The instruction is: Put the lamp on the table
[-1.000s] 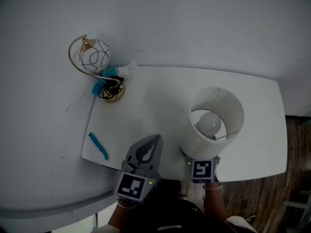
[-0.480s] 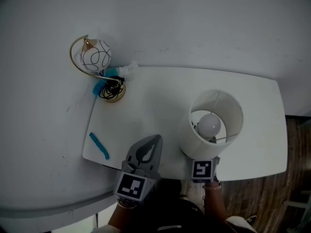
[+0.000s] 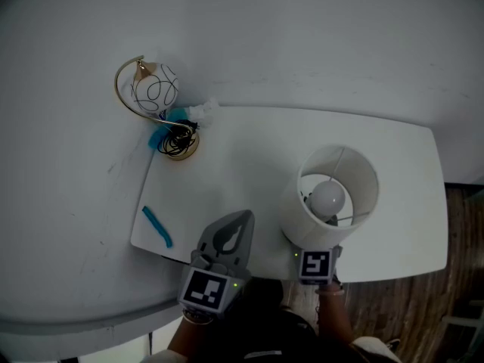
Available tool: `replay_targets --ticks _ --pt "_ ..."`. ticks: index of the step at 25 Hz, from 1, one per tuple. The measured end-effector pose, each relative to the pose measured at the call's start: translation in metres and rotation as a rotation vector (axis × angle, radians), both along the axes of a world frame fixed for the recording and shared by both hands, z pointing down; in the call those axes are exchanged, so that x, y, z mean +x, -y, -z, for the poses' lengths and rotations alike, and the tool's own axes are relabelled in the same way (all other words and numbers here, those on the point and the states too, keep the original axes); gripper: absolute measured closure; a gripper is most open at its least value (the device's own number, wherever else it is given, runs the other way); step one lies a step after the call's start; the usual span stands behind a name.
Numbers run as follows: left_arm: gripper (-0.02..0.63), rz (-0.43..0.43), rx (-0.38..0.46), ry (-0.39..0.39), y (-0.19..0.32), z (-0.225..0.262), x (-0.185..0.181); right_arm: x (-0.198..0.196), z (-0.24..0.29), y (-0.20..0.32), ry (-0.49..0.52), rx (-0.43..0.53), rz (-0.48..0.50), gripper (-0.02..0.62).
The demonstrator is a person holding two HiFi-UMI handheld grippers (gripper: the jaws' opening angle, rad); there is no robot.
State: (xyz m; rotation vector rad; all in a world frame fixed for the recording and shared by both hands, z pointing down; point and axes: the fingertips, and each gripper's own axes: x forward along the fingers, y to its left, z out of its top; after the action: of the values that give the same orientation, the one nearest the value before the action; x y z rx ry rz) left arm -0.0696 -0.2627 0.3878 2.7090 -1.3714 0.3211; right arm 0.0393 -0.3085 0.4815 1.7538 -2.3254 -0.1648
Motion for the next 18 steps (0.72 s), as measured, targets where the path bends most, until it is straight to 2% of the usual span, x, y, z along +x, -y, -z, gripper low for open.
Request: replay_targets --ticks 18 --pt "0.606 -0.010 0.014 0.002 -0.016 0.007 0.005 -0.001 0.000 -0.002 0.044 0.007 0.017 0.485"
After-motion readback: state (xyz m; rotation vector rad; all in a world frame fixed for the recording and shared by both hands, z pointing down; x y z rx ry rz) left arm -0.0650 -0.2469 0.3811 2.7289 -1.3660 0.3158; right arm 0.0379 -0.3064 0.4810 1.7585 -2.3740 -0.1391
